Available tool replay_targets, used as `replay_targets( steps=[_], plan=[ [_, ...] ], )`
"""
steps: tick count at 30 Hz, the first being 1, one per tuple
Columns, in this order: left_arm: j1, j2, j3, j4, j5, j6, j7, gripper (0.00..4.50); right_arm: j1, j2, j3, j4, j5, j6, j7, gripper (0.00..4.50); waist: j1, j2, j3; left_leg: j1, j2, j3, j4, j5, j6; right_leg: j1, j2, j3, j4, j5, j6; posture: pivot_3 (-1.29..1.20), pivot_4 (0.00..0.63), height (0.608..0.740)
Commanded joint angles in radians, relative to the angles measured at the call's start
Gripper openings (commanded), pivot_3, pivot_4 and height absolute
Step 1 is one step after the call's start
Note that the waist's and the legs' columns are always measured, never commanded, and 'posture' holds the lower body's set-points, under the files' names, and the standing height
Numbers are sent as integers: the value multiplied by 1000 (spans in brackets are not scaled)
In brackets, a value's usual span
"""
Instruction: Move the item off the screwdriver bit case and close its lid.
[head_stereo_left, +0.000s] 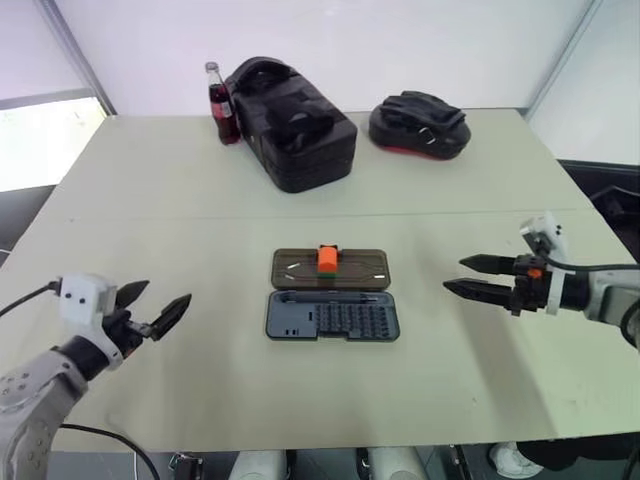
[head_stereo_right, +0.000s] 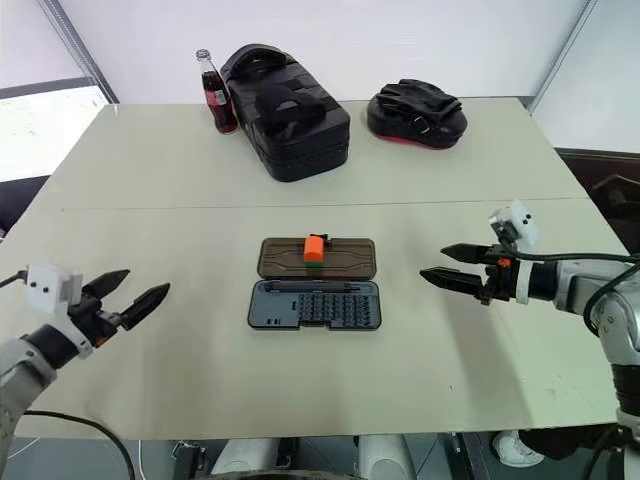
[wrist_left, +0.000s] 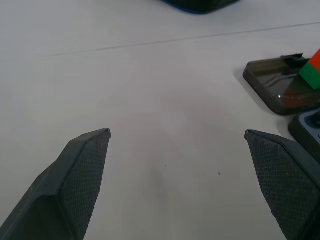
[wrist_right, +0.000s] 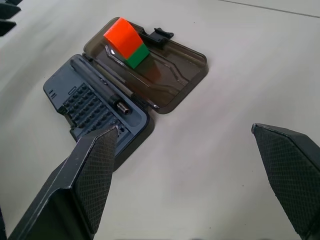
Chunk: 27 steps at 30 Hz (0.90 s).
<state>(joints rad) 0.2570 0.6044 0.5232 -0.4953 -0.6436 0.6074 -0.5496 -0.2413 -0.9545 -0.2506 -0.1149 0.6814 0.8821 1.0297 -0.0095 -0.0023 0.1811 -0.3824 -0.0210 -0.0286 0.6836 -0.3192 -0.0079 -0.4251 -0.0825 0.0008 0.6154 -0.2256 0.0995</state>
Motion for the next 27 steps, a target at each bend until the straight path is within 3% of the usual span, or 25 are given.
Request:
replay_targets(
  steps=[1, 27],
  plan=[
    [-6, 10, -8, -15, -1, -5, -7, 4500, 7, 10, -21, -46, 8, -15, -16, 4438, 0, 0, 0, 0, 0, 0, 0, 0, 0, 0, 0, 0, 0, 0, 0, 0, 150, 740],
    [-62, 15, -16, 45, 28, -44, -19, 4500, 2, 48, -17, -38, -5, -41, -69, 4438, 0, 0, 0, 0, 0, 0, 0, 0, 0, 0, 0, 0, 0, 0, 1, 0, 150, 740]
  ],
)
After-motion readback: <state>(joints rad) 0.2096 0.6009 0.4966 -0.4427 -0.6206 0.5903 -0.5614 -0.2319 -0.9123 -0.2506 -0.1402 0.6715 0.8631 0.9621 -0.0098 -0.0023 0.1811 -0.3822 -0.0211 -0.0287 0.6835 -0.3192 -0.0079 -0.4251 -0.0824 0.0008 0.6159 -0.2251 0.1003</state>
